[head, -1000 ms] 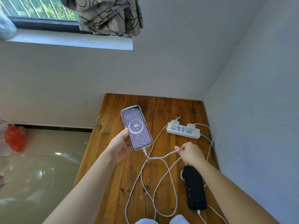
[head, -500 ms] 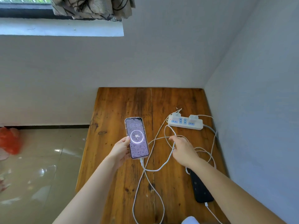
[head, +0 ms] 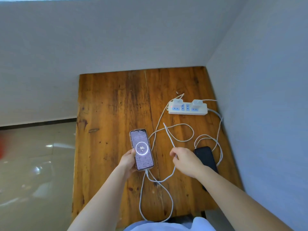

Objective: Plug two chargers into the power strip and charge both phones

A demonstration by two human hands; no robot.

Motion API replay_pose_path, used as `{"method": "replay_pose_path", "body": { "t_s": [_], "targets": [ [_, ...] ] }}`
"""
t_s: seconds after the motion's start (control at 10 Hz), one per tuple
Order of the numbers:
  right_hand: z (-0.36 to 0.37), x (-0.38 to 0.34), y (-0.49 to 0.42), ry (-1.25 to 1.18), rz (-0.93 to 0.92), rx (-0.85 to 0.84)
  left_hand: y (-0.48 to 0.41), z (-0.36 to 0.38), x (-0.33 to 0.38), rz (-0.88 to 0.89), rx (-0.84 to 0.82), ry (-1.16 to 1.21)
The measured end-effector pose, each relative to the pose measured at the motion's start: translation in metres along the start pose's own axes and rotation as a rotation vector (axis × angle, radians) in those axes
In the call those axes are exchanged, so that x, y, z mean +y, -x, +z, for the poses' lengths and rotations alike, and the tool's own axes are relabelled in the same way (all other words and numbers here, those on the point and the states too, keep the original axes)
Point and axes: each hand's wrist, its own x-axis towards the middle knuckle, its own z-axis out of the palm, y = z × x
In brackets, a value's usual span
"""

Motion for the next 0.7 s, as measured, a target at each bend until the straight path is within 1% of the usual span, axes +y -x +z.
{"method": "replay_pose_path", "body": {
  "t_s": [0.1,0.2,0.3,0.4,0.5,0.6,0.7],
  "targets": [
    [0.007,-0.001,0.0,-0.028,0.025,-0.018,-0.007,-0.004,-0.002,0.023,0.105,-0.006],
    [0.01,-0.003,0.0,-0.059,0.028,-0.013,-0.013,-0.002,-0.003,0.064,0.228,-0.082],
    [0.01,-0.006,0.001,-0.087,0.019,0.009,-0.009,0.003,-0.003,0.139,0.317,-0.152],
    [0.004,-0.011,0.006,-0.142,-0.011,0.048,-0.001,0.004,-0.007,0.204,0.324,-0.202],
    [-0.008,-0.017,0.017,-0.256,-0.001,0.078,0.006,-0.001,-0.015,0.253,0.29,-0.315],
    [-0.036,-0.023,0.033,-0.424,-0.028,0.148,0.015,-0.008,-0.032,0.289,0.331,-0.545],
    [-0.078,-0.032,0.063,-0.743,-0.154,0.256,0.028,-0.013,-0.059,0.296,0.415,-0.831]
  ]
}}
